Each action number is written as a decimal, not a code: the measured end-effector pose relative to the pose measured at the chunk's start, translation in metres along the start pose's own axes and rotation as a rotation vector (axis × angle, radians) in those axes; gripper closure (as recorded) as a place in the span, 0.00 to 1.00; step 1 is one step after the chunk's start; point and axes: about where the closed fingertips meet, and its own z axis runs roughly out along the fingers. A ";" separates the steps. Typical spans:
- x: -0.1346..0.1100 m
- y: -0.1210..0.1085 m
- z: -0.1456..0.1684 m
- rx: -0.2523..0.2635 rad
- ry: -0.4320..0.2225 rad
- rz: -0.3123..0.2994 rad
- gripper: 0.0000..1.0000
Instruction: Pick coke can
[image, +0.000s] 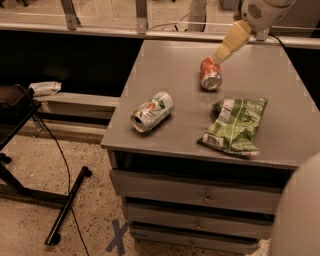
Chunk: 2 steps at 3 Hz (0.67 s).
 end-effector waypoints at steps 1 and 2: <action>-0.016 -0.009 0.039 0.022 0.052 0.176 0.00; -0.025 -0.016 0.077 0.011 0.080 0.372 0.00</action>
Offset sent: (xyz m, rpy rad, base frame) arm 0.1024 0.0176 -0.0753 0.2399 0.1578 -0.6190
